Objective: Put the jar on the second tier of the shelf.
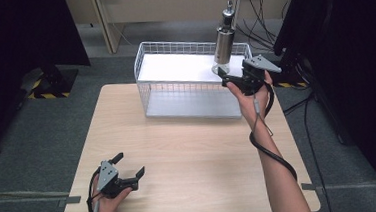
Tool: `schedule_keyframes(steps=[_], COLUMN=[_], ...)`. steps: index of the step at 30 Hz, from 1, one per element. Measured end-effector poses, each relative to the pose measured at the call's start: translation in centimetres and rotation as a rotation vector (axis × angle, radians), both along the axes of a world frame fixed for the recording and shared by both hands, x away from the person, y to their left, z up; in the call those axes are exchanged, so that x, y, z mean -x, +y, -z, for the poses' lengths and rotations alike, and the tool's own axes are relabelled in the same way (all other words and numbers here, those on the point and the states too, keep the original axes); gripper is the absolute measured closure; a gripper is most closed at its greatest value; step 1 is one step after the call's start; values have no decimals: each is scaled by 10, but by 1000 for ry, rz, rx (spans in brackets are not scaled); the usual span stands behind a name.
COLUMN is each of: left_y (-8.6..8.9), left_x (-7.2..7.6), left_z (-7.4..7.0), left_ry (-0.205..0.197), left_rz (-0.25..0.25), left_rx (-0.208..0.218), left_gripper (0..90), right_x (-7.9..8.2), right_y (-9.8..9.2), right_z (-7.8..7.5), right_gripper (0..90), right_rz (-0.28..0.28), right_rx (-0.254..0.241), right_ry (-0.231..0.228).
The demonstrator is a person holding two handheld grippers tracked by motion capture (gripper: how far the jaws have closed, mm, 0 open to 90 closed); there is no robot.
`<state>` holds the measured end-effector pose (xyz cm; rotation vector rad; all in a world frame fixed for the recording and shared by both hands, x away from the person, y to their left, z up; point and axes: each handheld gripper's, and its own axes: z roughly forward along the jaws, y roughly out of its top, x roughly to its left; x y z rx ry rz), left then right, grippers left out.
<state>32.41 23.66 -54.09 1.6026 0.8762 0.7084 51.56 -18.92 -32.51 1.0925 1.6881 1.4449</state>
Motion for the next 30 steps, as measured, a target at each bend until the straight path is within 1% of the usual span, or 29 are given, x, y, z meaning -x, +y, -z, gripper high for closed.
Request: schedule_keyframes(steps=[4, 19, 30], left_y=[0, -1, -1], left_x=[0, 0, 0], left_z=[0, 0, 0], left_ry=[0, 0, 0], left_rz=[1, -2, -3], left_rx=[-1, -6, -6], left_gripper=[42, 42, 41], right_x=[7, 30, 42], right_y=[-2, -13, -15], right_z=[5, 27, 39], right_gripper=[43, 43, 41], right_rz=[-3, -23, -40], right_rx=[5, 19, 32], right_ry=[-12, 0, 9])
